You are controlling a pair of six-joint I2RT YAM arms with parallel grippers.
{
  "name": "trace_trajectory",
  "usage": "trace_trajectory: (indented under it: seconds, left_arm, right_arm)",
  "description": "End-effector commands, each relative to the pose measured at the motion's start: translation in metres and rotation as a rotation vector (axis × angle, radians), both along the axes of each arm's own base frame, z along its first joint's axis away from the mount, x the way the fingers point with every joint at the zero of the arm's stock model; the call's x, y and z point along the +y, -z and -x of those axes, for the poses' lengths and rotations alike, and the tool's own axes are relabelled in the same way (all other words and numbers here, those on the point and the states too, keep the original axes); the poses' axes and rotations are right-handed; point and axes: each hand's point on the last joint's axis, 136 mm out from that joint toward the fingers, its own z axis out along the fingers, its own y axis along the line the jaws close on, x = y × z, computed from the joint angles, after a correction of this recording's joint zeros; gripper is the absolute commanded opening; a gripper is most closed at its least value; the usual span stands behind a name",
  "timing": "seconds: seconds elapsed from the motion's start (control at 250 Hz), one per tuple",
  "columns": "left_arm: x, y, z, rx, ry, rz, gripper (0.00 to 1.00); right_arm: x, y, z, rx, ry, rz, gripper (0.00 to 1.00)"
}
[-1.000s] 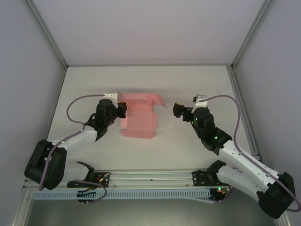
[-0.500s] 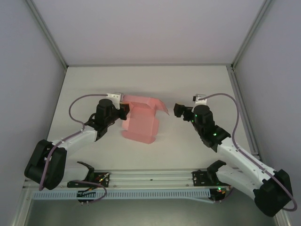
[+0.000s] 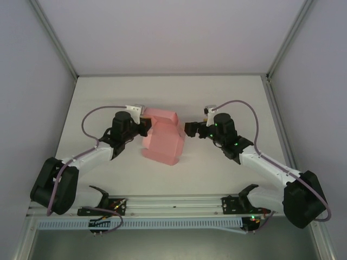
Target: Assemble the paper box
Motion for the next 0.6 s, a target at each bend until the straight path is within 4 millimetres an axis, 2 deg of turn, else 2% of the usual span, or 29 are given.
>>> trace_trajectory:
  seconds: [0.0,0.287,0.595]
  left_arm:
    - [-0.006,-0.016,-0.004,-0.032,0.024,0.028,0.0]
    - [-0.008,-0.013,-0.008,-0.018,0.019,0.032,0.0]
    - [-0.01,-0.019,-0.005,-0.025,0.028,0.053,0.0]
  right_arm:
    - [0.026,-0.024,0.004,-0.041,-0.124,-0.066,1.0]
    - [0.061,-0.016,0.011,-0.047,-0.184,-0.023,1.0]
    - [0.065,0.002,-0.007,-0.074,-0.056,0.086,1.0]
